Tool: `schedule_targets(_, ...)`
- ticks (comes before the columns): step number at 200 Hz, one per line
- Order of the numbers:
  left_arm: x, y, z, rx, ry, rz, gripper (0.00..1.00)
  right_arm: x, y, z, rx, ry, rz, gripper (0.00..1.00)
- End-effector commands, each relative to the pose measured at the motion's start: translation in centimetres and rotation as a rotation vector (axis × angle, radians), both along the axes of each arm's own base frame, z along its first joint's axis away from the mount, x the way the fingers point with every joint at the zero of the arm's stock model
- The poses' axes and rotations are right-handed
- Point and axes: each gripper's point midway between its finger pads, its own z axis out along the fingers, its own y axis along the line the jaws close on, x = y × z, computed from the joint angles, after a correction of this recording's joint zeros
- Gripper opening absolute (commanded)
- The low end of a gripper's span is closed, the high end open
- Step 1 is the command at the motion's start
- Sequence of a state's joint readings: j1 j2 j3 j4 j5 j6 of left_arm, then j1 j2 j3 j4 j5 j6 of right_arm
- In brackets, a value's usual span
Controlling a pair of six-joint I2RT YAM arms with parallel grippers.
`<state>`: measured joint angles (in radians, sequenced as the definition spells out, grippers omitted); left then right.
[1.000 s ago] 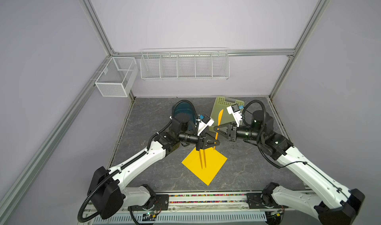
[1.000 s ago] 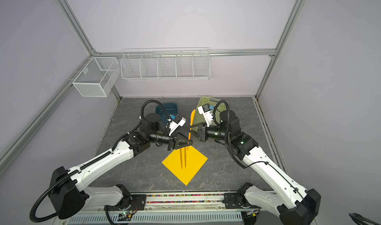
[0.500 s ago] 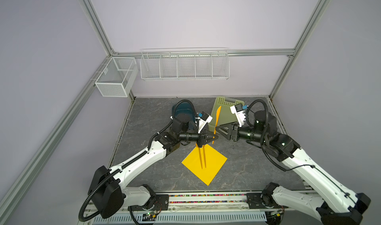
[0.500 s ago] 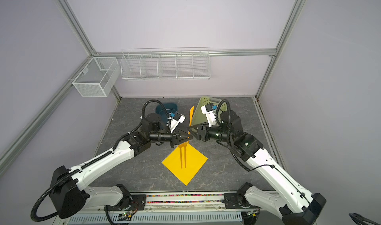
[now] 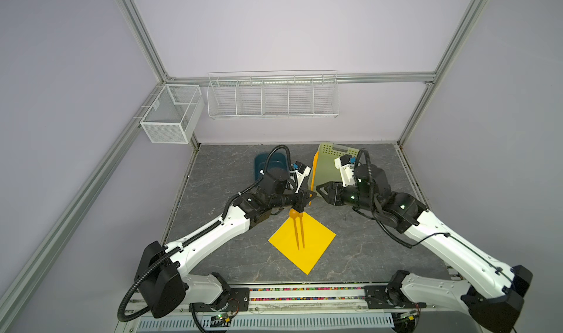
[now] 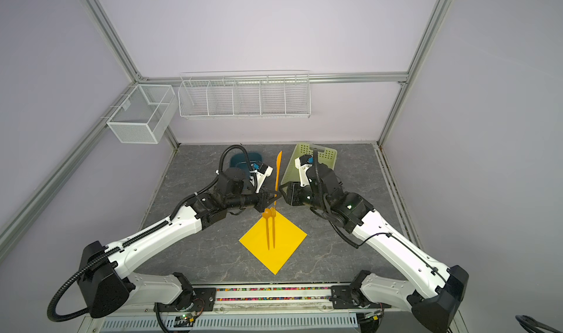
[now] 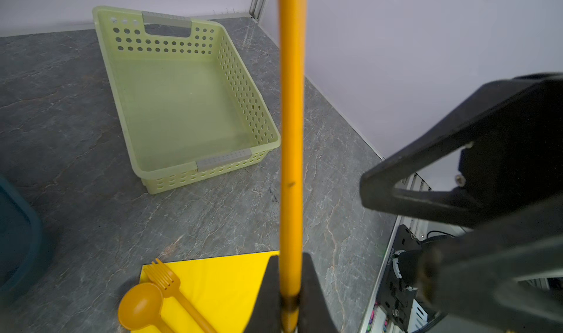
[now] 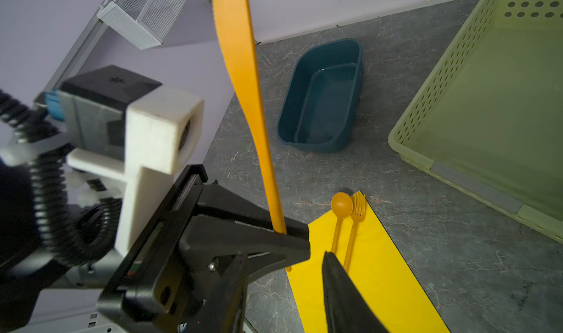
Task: Place the utensils on the paper napkin and roll it up
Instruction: 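Raise the knife upright with both grippers holding it above the napkin, then open the left gripper and release the knife to the right gripper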
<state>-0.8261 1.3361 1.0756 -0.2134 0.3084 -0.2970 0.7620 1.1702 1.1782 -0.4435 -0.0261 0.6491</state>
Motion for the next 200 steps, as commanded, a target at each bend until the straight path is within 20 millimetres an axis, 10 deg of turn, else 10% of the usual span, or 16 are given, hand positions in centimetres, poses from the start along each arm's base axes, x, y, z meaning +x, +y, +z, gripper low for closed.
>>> schedule_targets(1, 0.5, -0.2, 0.6, 0.001, -0.003, 0.034, 0.0, 1.3, 1.1, 2.0, 0.074, -0.034, -0.032, 0.4)
schedule_targets(200, 0.0, -0.3, 0.5, -0.016, 0.015, 0.022, 0.0, 3.0, 2.7, 0.2, 0.041, -0.026, -0.027, 0.16)
